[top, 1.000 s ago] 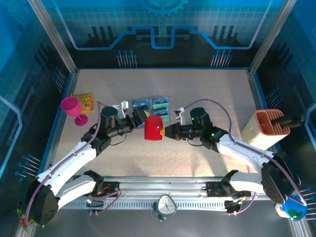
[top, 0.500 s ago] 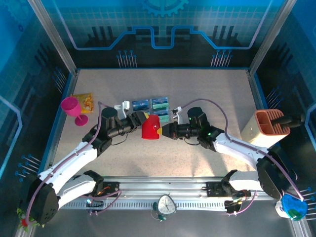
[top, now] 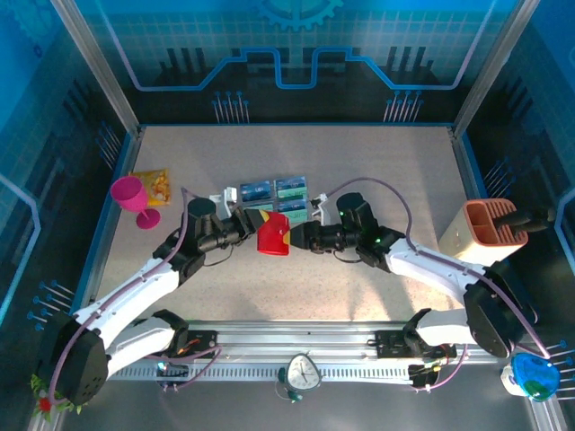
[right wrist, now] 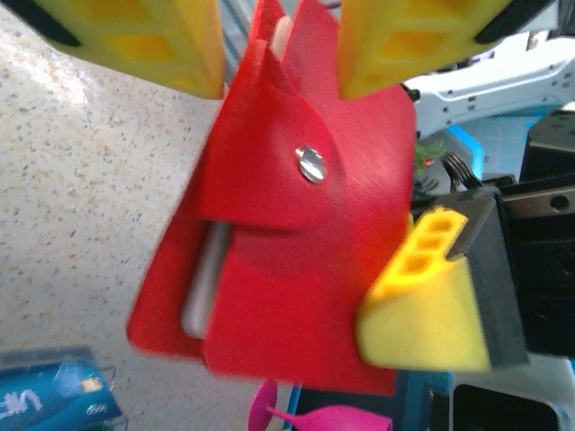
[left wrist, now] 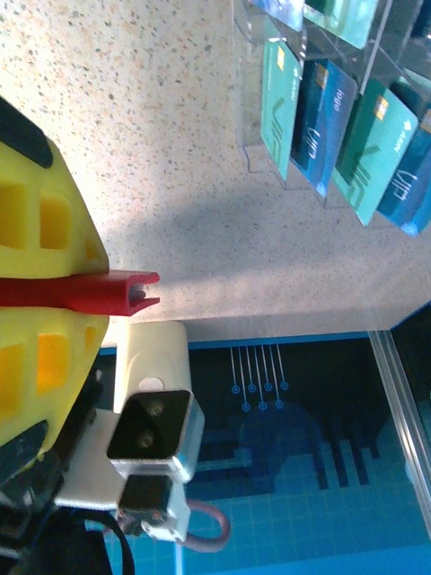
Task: Put the credit cards into the card holder
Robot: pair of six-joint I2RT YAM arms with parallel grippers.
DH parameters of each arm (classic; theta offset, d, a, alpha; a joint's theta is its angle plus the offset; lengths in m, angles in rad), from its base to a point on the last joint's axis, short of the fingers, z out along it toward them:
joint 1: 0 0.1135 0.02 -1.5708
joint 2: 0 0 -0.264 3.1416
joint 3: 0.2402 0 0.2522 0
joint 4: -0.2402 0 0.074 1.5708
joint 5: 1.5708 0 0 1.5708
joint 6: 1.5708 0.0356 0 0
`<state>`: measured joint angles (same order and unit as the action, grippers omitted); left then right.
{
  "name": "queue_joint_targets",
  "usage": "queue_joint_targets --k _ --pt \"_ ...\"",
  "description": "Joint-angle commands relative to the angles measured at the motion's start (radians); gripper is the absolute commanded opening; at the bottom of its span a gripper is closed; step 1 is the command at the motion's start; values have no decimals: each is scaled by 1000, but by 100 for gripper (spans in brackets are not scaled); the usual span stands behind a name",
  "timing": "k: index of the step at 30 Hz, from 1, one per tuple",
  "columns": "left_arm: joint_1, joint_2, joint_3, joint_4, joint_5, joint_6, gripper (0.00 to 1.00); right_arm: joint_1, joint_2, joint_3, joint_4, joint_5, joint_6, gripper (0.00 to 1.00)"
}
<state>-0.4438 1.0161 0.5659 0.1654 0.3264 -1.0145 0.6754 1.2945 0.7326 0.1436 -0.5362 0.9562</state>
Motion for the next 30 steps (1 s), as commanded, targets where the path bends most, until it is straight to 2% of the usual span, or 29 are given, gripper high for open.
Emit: queue_joint_targets --k 1,6,12,24,30 --pt "-7 -58 -14 -25 -55 27 0 9 -70 82 -300 168 -181 53" --pt "-18 -119 -20 -86 -145 26 0 39 -84 175 -485 337 -267 65" --pt "-34 -146 -29 -102 -196 -3 0 149 6 327 -580 494 -319 67" --pt "-82 -127 8 -113 -232 -9 0 250 163 450 -550 575 -322 67" --pt "-105 -119 18 -109 -245 -9 0 254 207 404 -527 682 -291 60"
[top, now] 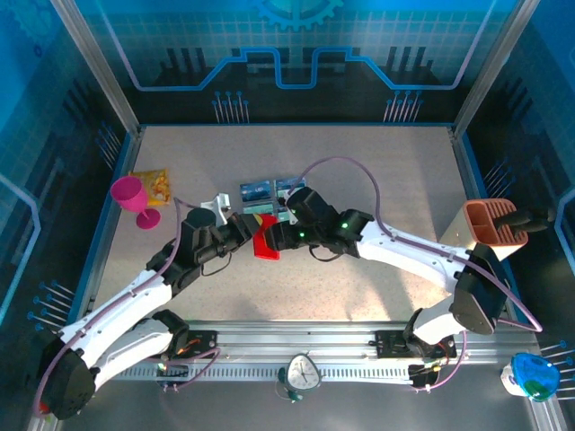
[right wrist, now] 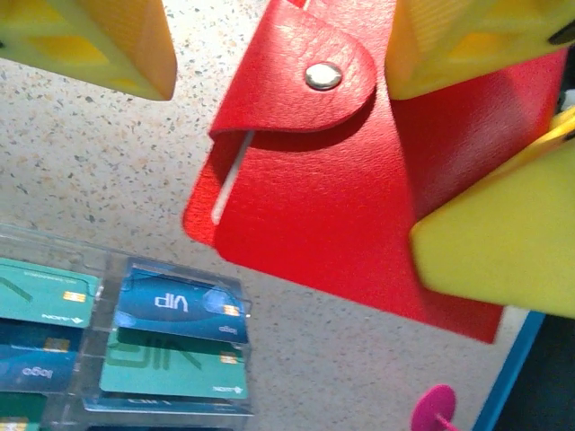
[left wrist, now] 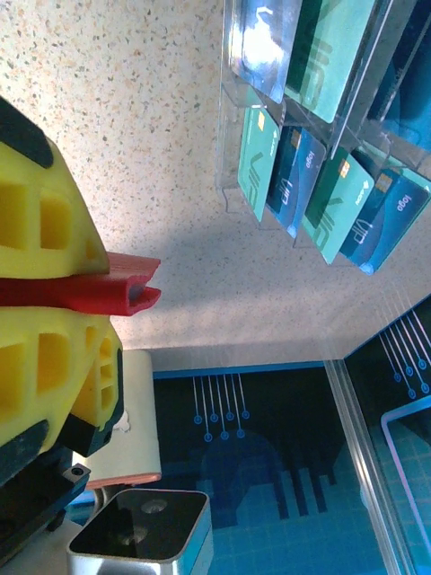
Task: Put the credit cards into the card holder
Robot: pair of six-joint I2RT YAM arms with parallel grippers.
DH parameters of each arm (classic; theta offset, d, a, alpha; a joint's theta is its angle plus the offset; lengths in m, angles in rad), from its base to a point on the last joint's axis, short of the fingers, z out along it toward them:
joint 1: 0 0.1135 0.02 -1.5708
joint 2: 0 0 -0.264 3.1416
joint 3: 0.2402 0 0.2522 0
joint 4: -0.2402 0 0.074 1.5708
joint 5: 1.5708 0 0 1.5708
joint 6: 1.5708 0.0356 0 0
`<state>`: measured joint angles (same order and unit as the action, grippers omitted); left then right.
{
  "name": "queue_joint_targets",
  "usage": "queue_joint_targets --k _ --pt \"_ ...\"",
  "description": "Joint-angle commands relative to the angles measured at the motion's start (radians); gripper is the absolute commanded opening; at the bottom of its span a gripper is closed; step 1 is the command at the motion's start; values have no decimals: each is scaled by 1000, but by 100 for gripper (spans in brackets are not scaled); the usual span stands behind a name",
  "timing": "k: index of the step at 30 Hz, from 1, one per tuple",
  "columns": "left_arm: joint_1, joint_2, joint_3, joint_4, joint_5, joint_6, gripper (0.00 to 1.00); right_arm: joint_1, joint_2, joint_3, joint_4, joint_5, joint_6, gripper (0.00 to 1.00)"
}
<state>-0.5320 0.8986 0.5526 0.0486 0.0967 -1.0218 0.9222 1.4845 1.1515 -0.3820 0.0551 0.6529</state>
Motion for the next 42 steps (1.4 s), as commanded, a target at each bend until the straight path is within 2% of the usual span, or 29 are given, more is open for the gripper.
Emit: queue_joint_targets --k 1,7,10,13,15,17,20,25,29,32,36,42 --pt "-19 -3 32 8 -16 -2 0 7 17 -28 -3 117 18 57" --pt "-34 -7 36 8 -27 -3 0 6 4 -103 -2 222 50 40" --pt "-39 -5 40 7 -29 -3 0 3 5 -125 19 209 57 32" --pt "-41 0 42 8 -31 -3 0 -3 5 -145 34 190 60 19" --pt "-43 0 41 8 -31 -6 0 -15 -5 -167 37 182 65 17" --pt "-46 -4 41 7 -32 -9 0 -36 -34 -208 46 167 71 20" --pt "-46 -14 43 0 -38 -11 0 -91 -123 -308 69 111 81 29" --pt "-46 -23 51 18 -52 -33 0 -191 -329 -466 136 -50 96 44" --pt "-46 -10 43 112 -61 -112 0 -237 -499 -569 275 -200 151 56" --pt "-46 2 39 183 -71 -172 0 -256 -577 -623 398 -271 222 60" --pt "-46 15 17 291 -90 -268 0 -264 -595 -673 620 -337 330 65" --pt "-46 24 28 334 -98 -301 0 -261 -504 -662 907 -404 431 68"
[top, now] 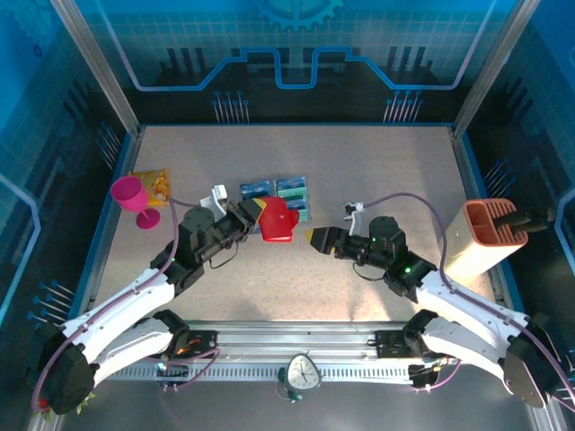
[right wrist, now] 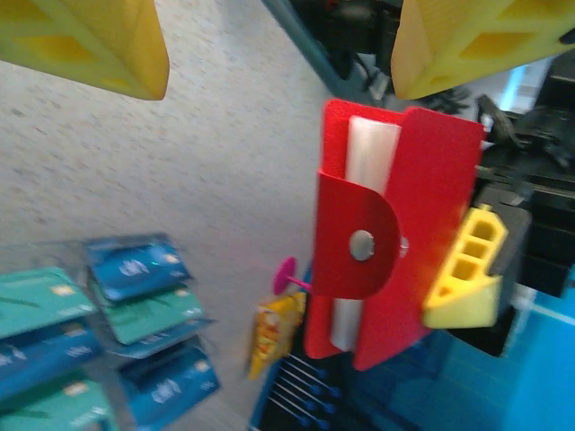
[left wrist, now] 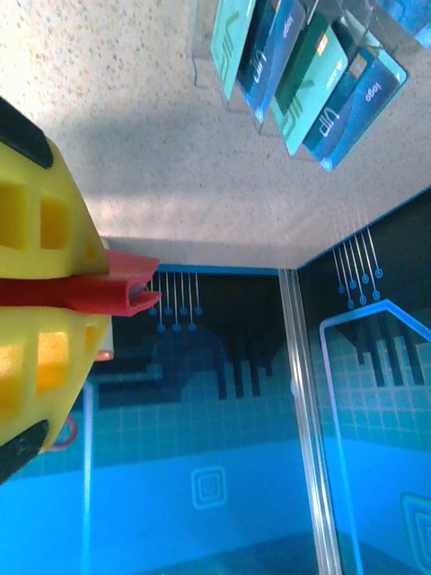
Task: Put the credit cards into the card holder
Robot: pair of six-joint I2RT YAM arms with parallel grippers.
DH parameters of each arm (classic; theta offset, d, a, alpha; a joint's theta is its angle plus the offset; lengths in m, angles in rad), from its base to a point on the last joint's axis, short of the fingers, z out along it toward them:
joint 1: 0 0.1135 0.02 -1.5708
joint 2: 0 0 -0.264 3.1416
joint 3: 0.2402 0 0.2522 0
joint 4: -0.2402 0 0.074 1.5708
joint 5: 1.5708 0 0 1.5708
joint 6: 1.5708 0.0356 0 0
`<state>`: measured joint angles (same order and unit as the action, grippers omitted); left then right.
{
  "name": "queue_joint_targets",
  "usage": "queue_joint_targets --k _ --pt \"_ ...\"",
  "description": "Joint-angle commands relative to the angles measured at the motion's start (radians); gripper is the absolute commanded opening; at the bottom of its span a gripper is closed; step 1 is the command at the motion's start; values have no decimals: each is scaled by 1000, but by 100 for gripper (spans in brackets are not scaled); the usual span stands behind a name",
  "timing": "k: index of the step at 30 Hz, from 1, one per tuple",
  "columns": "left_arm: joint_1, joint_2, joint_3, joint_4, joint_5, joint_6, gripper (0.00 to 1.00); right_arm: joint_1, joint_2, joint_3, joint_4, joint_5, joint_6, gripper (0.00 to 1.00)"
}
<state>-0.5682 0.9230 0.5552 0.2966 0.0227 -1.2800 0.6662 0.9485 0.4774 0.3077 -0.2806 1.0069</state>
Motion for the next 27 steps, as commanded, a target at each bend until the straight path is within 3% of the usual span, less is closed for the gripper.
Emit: queue_joint_targets --k 1,11,21,27 --pt "-9 -1 29 82 -25 -41 0 -1 47 22 235 -69 80 68" --pt "-10 11 32 83 -21 -38 0 13 188 114 299 -54 65 67" --pt "-10 17 36 91 -15 -38 0 -25 301 55 438 -23 122 49" --pt "-12 22 37 102 -8 -38 0 -32 326 32 474 -28 137 46"
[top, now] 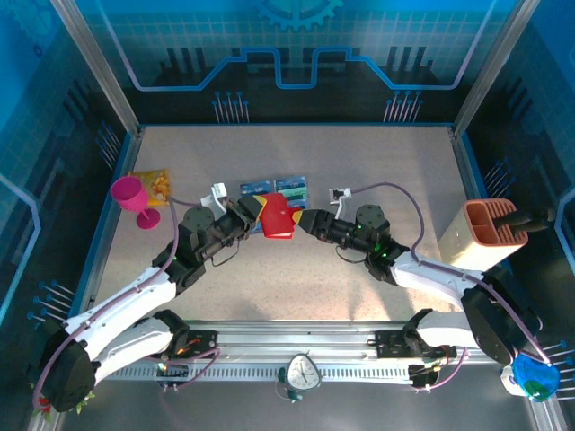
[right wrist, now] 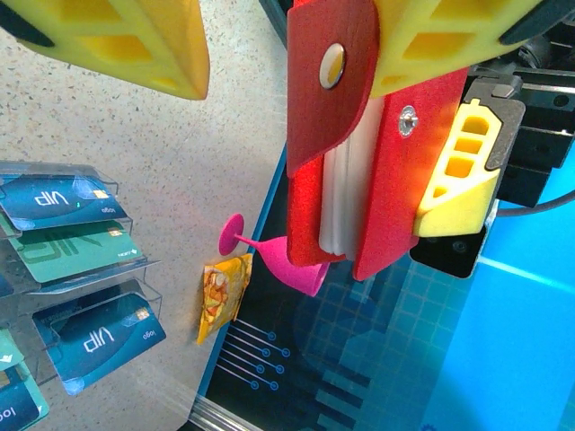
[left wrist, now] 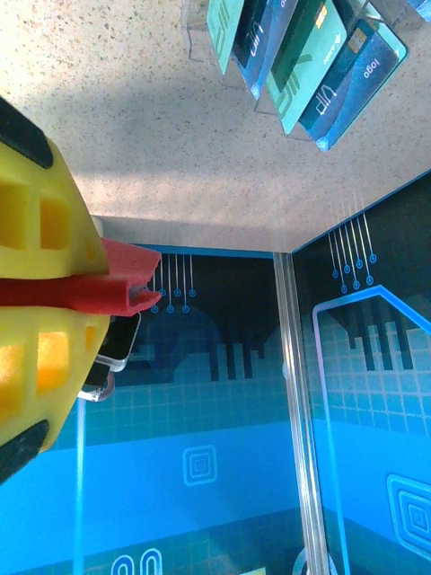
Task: Put the credit cards into the card holder
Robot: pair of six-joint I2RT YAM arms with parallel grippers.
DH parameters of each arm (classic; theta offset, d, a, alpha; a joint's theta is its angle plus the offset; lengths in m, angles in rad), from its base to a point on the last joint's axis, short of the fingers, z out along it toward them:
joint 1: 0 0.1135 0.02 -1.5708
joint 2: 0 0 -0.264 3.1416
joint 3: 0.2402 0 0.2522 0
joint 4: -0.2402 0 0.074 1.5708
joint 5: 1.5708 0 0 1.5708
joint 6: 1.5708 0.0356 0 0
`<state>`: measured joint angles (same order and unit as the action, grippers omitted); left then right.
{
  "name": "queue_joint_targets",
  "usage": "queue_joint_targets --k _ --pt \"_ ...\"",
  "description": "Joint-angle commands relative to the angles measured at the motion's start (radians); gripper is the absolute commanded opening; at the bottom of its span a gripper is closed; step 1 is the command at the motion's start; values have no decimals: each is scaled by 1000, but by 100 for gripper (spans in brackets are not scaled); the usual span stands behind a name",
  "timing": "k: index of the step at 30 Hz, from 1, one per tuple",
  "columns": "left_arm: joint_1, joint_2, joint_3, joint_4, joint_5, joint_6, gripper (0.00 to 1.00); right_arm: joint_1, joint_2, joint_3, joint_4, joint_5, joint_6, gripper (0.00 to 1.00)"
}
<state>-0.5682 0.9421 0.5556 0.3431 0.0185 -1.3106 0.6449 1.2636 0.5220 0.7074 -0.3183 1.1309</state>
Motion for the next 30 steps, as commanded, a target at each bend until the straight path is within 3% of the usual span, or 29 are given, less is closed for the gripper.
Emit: queue_joint_targets --k 1,18,30 --pt "-13 5 36 56 -3 -8 0 -11 13 -17 81 8 18 46" --pt "-17 18 43 74 3 -6 0 -11 121 -51 265 -52 104 38" --pt "-18 22 38 76 4 -4 0 -17 145 -72 351 -76 148 38"
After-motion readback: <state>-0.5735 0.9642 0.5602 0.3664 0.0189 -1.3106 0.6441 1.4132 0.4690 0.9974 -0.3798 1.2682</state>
